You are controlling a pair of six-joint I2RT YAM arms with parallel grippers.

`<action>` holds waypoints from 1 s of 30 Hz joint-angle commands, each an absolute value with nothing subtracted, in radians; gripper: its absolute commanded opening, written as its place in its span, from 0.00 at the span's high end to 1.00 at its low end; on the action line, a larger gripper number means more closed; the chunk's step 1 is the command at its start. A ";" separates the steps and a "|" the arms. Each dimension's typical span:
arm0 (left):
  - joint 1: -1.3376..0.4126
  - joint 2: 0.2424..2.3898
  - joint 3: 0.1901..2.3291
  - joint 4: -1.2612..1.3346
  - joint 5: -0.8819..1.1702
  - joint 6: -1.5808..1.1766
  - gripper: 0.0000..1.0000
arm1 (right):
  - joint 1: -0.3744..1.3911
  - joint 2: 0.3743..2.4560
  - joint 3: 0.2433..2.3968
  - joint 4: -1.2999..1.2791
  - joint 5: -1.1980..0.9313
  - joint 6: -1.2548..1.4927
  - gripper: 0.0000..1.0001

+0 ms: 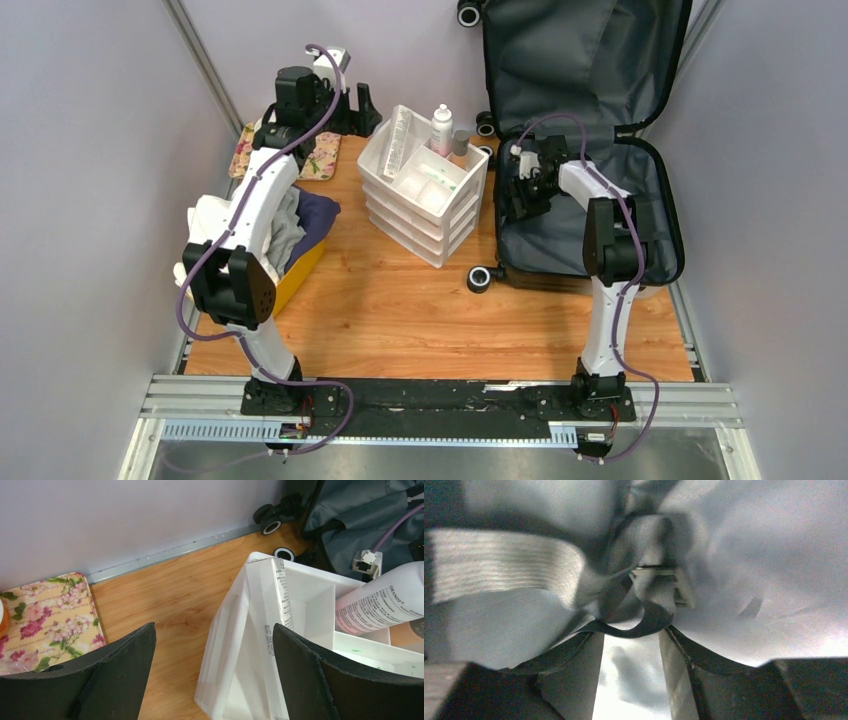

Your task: Open, take out, and arrange the luggage

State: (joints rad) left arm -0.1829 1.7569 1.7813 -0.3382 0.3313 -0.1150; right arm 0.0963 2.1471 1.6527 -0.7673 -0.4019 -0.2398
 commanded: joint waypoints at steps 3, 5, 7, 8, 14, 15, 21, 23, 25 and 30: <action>-0.169 1.755 1.773 -0.278 0.334 -0.146 0.07 | 0.092 2.232 1.712 -0.767 -0.433 -0.276 0.74; -0.169 1.758 1.773 -0.275 0.336 -0.146 0.07 | 0.092 2.255 1.743 -0.837 -0.442 -0.290 0.94; -0.167 1.756 1.775 -0.275 0.337 -0.141 0.07 | 0.081 2.252 1.727 -0.856 -0.475 -0.295 1.00; -0.167 1.756 1.776 -0.278 0.337 -0.140 0.07 | 0.075 2.238 1.720 -0.856 -0.497 -0.296 1.00; -0.167 1.744 1.775 -0.296 0.383 -0.107 0.07 | -0.029 2.178 1.933 -1.146 -0.474 -0.400 0.93; -0.167 1.743 1.775 -0.304 0.385 -0.104 0.07 | -0.047 2.186 1.987 -1.220 -0.453 -0.422 0.87; -0.167 1.732 1.743 -0.296 0.390 -0.101 0.07 | -0.182 2.103 2.012 -1.479 -0.229 -0.555 0.75; -0.167 1.736 1.744 -0.293 0.388 -0.101 0.07 | -0.219 2.056 1.935 -1.453 -0.134 -0.586 0.77; -0.167 1.736 1.743 -0.290 0.388 -0.106 0.07 | -0.259 2.051 1.858 -1.381 -0.051 -0.572 0.80; -0.167 1.746 1.747 -0.288 0.394 -0.117 0.07 | -0.319 2.124 1.884 -1.289 0.086 -0.497 0.85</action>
State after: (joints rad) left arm -0.1745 1.7569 1.7386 -0.3153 0.3744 -0.1177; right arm -0.3004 2.0781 1.8732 -1.3231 -0.0788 -0.5213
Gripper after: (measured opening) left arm 0.932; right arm 0.158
